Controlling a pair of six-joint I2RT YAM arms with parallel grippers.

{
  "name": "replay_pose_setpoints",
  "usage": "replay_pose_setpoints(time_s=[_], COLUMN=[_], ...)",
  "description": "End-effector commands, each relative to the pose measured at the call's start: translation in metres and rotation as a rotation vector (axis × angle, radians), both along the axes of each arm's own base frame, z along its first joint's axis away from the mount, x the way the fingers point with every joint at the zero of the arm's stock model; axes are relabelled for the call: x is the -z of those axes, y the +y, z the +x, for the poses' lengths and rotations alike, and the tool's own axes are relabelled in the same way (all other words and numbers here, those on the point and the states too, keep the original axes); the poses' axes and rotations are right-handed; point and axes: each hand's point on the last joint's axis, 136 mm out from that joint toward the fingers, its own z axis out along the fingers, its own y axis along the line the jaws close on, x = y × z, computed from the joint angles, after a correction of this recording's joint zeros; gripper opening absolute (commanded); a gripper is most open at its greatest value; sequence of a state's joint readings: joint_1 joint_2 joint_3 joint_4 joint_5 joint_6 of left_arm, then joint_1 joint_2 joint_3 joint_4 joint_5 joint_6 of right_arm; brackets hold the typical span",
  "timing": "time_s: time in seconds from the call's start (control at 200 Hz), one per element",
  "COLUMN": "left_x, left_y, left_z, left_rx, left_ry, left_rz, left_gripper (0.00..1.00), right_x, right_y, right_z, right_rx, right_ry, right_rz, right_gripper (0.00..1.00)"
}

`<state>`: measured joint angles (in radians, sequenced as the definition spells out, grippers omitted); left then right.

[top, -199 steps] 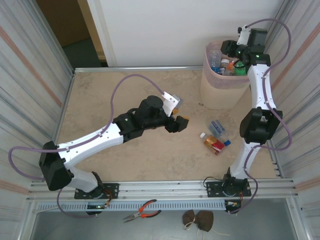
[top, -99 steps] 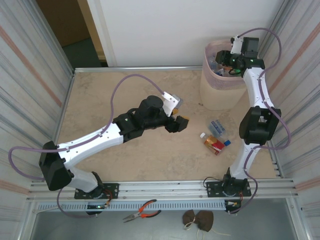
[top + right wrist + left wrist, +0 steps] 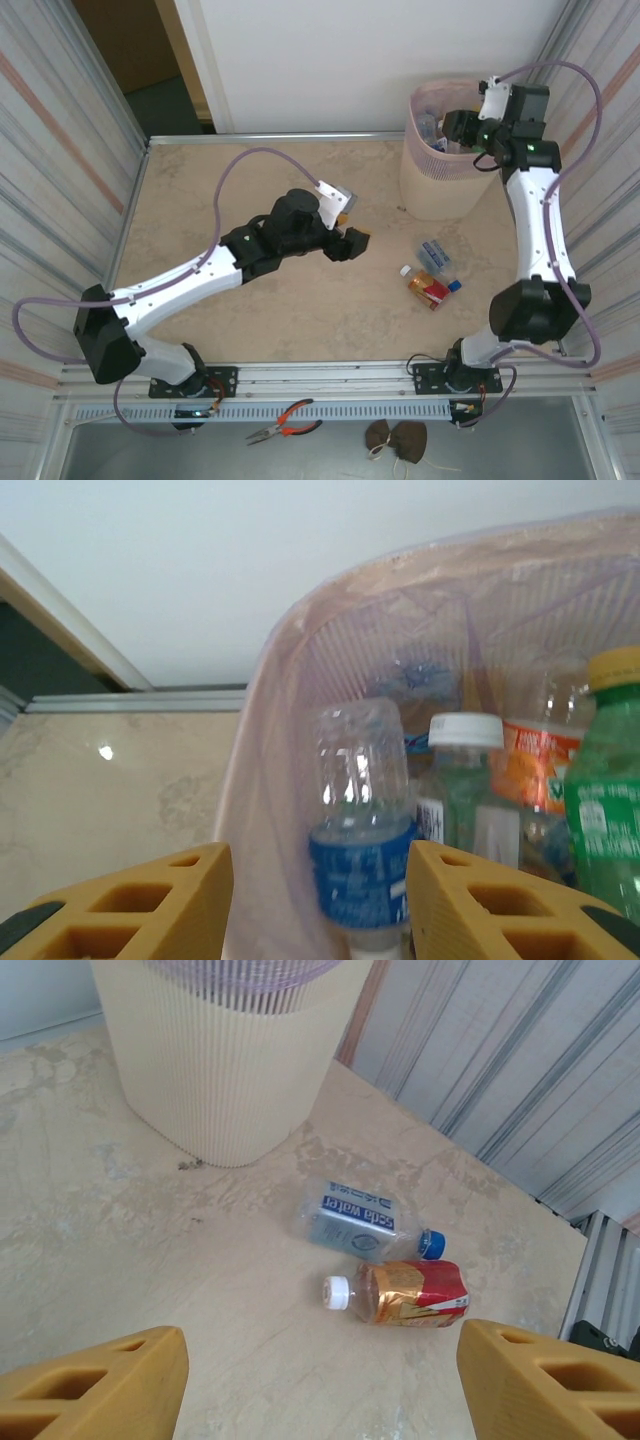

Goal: Put the plastic bottles in the bin

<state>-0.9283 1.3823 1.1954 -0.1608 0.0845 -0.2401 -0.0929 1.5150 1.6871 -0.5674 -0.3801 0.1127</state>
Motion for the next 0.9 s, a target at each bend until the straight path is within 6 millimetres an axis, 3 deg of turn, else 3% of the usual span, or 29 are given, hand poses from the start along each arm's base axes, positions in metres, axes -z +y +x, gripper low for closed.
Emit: replay_pose_setpoints(time_s=[0.0,0.22,0.491,0.651,0.897], left_x=[-0.014,-0.013,-0.008,-0.003,-0.001], left_y=[0.014,0.026,0.032,0.032,0.037], left_z=[0.001,0.005,0.006,0.006,0.005], left_rx=[-0.018,-0.032,-0.043,-0.042,-0.058], left_ry=[-0.002,0.011,0.022,0.039,0.037], left_rz=[-0.057,-0.08,-0.08,-0.078,-0.077], left_gripper=[0.71,0.72,0.72,0.72,0.72], right_x=[0.003,0.026,0.107,0.152,0.213], right_y=[0.003,0.019,0.035,0.042,0.051], right_z=[-0.035,-0.1,-0.159,-0.179,-0.184], right_rx=[-0.009,-0.049,-0.14,-0.203,-0.247], right_ry=[0.008,0.04,0.213,0.338,0.5], right_rz=[-0.064,-0.165,-0.292,-0.38,-0.468], right_gripper=[0.5,0.52,0.56,0.56,0.56])
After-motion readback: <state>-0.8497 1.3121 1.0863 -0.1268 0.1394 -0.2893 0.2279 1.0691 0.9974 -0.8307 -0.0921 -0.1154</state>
